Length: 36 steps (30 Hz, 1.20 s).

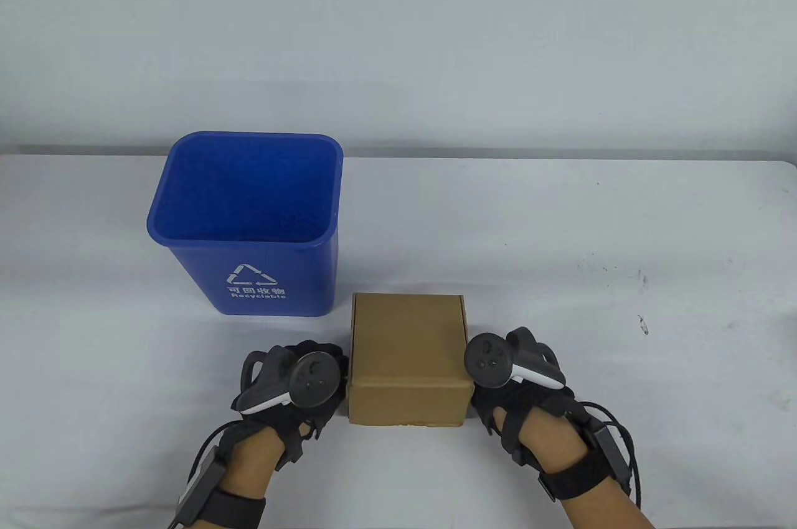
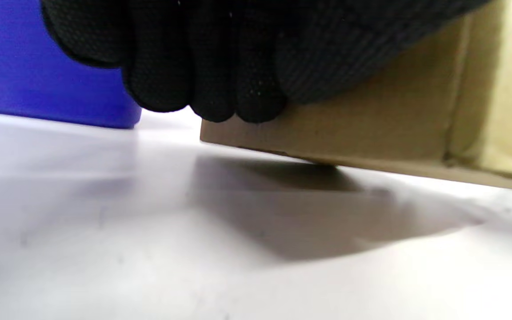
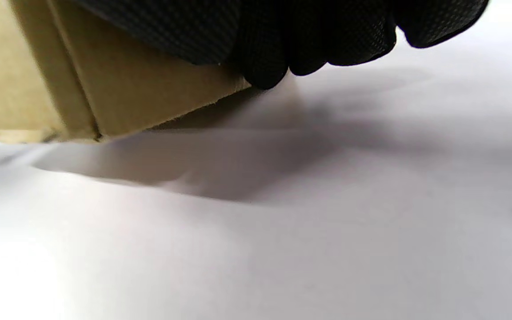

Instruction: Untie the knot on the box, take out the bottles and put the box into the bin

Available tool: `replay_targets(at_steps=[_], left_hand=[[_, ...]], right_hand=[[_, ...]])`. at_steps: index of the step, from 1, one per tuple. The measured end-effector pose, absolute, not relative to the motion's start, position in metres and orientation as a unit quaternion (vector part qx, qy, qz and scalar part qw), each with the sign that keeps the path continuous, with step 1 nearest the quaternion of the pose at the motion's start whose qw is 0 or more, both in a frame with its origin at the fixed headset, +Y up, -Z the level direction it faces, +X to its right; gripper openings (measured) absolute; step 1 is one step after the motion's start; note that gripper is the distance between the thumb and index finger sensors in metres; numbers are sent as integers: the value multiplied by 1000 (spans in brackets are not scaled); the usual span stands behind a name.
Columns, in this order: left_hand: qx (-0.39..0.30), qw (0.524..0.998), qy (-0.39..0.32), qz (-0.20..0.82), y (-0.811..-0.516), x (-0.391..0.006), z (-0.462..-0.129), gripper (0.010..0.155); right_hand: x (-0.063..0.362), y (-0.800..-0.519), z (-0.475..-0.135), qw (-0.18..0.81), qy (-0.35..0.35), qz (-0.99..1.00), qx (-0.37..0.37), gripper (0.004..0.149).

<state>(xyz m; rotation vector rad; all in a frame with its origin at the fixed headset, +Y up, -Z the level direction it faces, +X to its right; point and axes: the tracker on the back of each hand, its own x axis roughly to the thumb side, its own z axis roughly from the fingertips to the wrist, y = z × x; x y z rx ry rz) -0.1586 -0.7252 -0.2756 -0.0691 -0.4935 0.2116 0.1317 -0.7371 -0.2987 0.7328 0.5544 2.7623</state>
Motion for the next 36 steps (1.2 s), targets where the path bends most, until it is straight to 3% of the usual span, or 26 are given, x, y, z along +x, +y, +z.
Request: replay_targets(at_steps=[15, 36], left_hand=[[38, 943, -244, 222, -701, -181, -266, 40], [6, 937, -232, 259, -706, -186, -270, 41]], right_hand=[[139, -704, -290, 196, 122, 933, 275, 49], [141, -700, -287, 214, 140, 927, 275, 48]])
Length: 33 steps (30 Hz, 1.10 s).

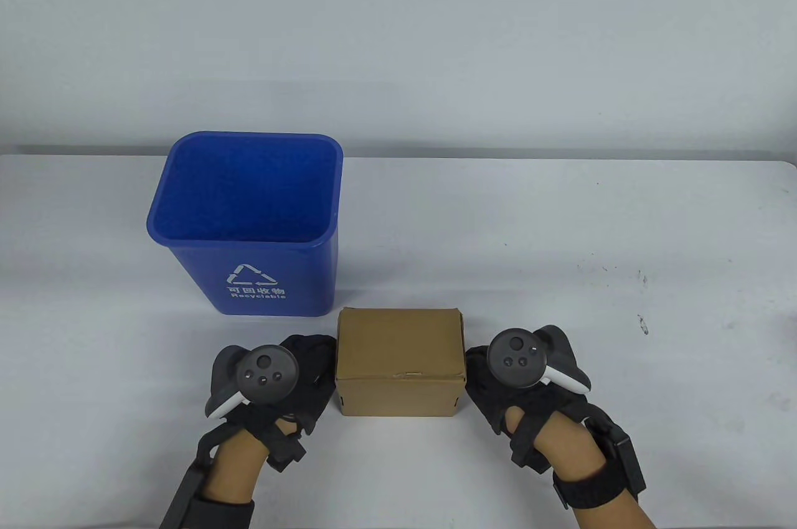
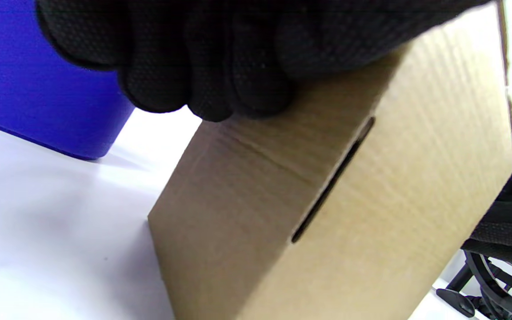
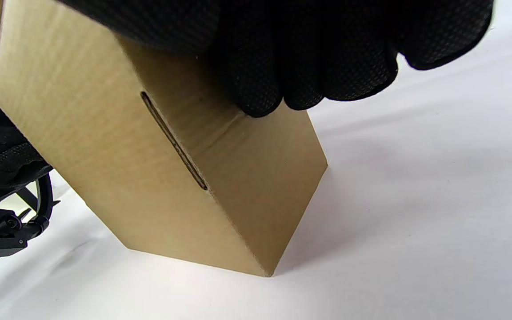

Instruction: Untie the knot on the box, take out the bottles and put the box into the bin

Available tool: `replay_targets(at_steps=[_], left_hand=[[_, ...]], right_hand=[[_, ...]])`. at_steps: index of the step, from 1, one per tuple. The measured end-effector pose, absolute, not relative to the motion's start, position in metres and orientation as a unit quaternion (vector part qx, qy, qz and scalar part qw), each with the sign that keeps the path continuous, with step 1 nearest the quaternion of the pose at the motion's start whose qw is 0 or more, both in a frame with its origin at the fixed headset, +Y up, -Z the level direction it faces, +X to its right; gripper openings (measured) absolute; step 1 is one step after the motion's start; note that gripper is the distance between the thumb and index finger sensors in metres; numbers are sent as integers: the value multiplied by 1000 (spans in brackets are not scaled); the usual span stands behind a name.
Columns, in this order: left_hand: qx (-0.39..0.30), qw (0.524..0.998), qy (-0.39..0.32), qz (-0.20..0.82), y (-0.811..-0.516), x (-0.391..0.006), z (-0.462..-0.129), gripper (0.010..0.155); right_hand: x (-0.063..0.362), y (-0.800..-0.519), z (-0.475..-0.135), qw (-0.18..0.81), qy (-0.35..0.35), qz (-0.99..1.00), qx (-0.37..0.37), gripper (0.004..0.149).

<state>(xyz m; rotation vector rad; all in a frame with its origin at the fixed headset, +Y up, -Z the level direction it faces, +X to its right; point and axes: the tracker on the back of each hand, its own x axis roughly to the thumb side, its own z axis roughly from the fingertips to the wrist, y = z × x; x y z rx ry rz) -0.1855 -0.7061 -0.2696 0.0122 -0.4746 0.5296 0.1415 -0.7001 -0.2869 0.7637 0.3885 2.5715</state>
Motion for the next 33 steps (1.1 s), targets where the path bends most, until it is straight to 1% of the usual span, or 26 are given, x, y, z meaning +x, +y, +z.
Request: replay_targets(at_steps=[3, 8, 11, 14, 16, 19, 21, 23, 25, 27, 29, 31, 33], left_hand=[[19, 940, -229, 254, -701, -189, -268, 44], [51, 932, -227, 277, -688, -199, -263, 53], [68, 926, -227, 295, -682, -206, -260, 58], [68, 921, -232, 305, -680, -209, -259, 63], [54, 911, -250, 322, -680, -211, -260, 69], [26, 902, -268, 337, -683, -212, -262, 83], [0, 910, -267, 319, -687, -210, -265, 94], [-22, 916, -266, 298, -694, -205, -268, 102], [-58, 922, -264, 277, -704, -196, -271, 106], [-78, 925, -266, 260, -712, -187, -273, 108], [-104, 929, -265, 234, -723, -173, -274, 114], [-106, 934, -260, 221, -728, -163, -273, 119], [-94, 940, -252, 212, -728, -159, -271, 119]], right_hand=[[147, -696, -287, 227, 141, 923, 276, 52], [167, -687, -292, 331, 110, 898, 268, 62], [176, -686, -296, 385, 125, 870, 282, 71], [178, -688, -298, 405, 150, 848, 308, 81], [178, -689, -299, 418, 161, 833, 324, 87], [175, -693, -302, 425, 173, 819, 344, 95], [172, -696, -306, 428, 181, 811, 356, 98], [170, -698, -310, 436, 190, 801, 363, 100], [168, -702, -314, 455, 200, 784, 371, 100], [167, -705, -317, 465, 210, 777, 369, 99], [165, -707, -320, 472, 206, 774, 369, 100], [166, -707, -320, 475, 198, 776, 365, 100], [168, -706, -322, 473, 188, 780, 363, 99]])
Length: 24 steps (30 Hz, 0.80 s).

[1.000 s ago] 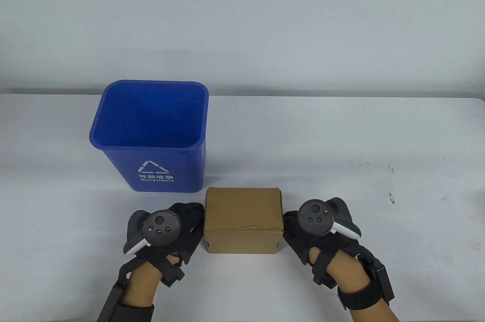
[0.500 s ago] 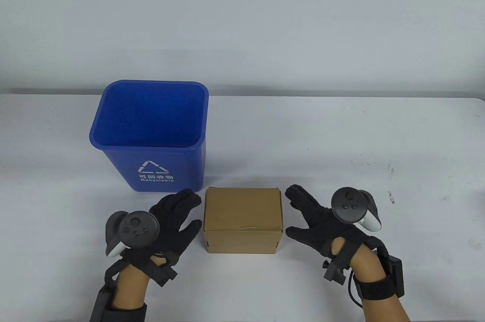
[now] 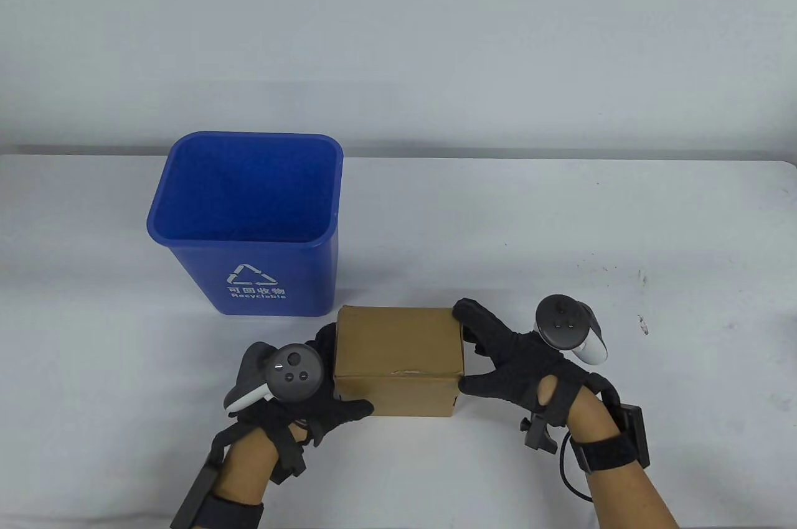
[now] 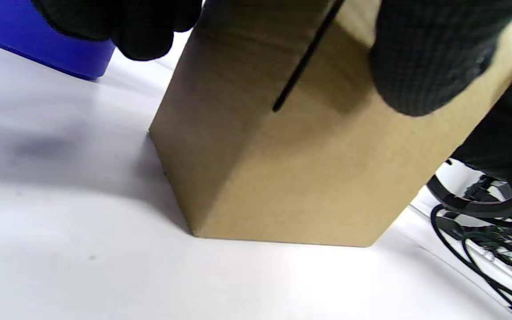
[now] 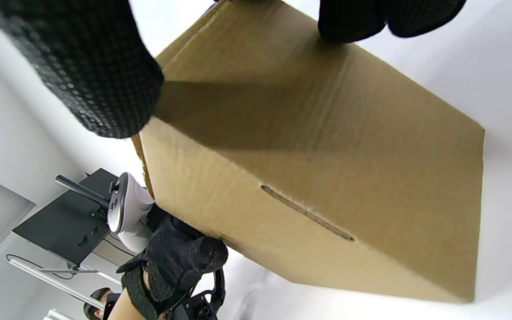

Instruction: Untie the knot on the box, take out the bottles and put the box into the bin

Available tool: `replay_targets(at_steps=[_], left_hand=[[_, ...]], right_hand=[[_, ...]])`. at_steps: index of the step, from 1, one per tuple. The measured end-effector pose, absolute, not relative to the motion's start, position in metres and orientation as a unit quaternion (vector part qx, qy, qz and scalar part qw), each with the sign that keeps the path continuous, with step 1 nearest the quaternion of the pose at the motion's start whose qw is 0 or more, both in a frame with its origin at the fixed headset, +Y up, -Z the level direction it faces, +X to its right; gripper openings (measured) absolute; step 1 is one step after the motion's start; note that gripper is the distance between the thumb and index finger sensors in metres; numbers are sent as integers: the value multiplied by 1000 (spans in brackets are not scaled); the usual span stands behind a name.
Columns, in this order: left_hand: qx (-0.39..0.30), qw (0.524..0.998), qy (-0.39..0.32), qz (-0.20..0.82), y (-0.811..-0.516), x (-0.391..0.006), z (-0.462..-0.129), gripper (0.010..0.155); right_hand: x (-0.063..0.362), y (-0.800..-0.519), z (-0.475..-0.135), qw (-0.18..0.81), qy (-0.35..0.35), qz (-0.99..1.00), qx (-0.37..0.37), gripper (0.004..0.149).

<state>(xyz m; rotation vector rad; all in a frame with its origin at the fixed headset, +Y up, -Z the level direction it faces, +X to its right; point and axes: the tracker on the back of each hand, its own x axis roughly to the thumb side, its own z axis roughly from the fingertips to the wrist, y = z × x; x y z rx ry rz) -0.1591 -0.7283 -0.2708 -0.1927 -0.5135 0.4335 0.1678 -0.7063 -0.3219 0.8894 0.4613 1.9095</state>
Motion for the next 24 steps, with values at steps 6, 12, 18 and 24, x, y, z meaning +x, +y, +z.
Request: replay_targets(at_steps=[6, 12, 18, 24], left_hand=[[-84, 943, -249, 206, -728, -158, -269, 119], [-80, 943, -249, 205, -728, -157, -269, 119], [-77, 944, -247, 206, -729, -157, -269, 119], [-76, 944, -246, 206, -729, -156, -269, 119]], right_hand=[[169, -703, -325, 463, 138, 794, 369, 95], [171, -701, -325, 457, 94, 802, 373, 93], [171, -702, -324, 476, 75, 797, 364, 92], [171, -702, -323, 494, 61, 793, 352, 92]])
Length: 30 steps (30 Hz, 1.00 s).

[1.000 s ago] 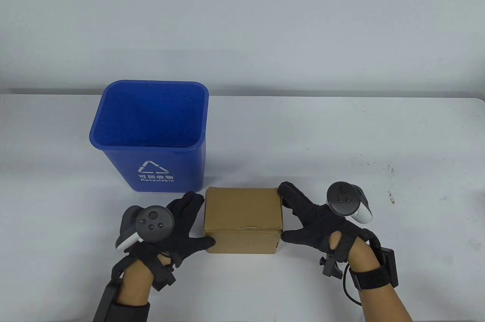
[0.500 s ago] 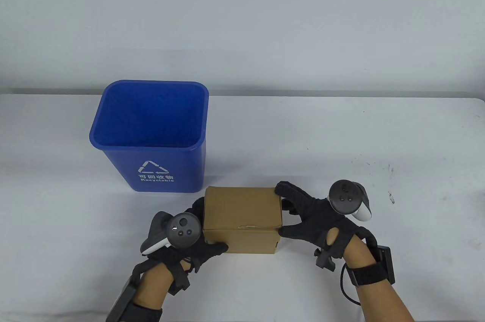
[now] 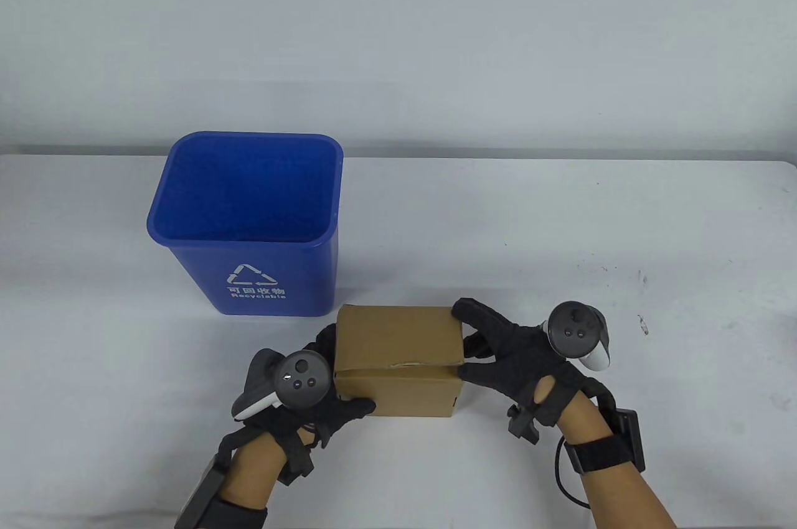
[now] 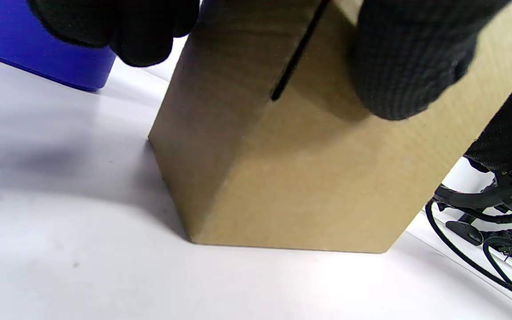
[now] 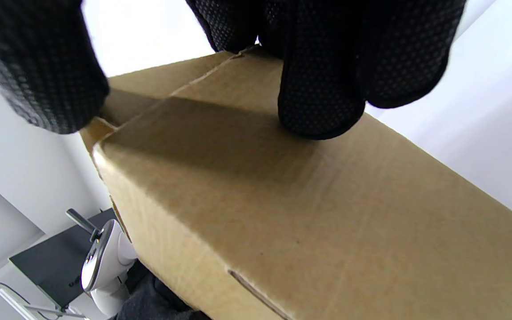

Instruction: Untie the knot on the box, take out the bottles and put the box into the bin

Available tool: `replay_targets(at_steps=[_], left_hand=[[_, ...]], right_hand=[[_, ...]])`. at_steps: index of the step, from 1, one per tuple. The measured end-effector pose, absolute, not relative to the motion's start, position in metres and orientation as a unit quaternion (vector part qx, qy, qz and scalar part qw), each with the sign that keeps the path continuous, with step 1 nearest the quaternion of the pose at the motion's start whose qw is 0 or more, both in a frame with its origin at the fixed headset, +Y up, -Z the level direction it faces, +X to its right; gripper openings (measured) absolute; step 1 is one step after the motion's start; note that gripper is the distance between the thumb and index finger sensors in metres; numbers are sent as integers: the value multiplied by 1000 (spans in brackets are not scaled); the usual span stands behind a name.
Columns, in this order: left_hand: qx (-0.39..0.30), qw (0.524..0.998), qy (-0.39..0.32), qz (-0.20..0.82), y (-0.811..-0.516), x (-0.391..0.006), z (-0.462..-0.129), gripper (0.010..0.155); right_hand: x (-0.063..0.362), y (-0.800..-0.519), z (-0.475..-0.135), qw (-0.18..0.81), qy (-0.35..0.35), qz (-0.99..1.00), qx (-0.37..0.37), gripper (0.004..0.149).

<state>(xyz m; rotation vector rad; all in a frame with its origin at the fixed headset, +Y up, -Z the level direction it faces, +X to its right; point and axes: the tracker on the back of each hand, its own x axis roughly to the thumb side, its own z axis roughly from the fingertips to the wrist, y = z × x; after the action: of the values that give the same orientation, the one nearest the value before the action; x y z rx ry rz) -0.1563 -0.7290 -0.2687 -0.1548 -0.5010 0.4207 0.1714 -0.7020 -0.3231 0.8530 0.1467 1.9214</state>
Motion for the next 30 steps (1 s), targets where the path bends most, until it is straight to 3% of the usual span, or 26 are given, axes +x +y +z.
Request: replay_targets(at_steps=[14, 18, 21, 25, 30], left_hand=[[-65, 949, -240, 194, -729, -155, -268, 119], [-66, 950, -241, 190, -729, -154, -267, 119], [-74, 951, -232, 189, -728, -155, -267, 119], [-78, 951, -226, 198, -729, -157, -267, 119], [-78, 950, -226, 201, -729, -157, -267, 118]], right_hand=[[170, -691, -320, 522, -15, 799, 297, 93], [170, -690, -322, 552, -33, 793, 256, 83], [167, -685, -321, 503, -2, 809, 304, 90], [167, -699, -321, 530, 108, 765, 349, 104], [163, -706, -324, 487, 162, 776, 365, 107]])
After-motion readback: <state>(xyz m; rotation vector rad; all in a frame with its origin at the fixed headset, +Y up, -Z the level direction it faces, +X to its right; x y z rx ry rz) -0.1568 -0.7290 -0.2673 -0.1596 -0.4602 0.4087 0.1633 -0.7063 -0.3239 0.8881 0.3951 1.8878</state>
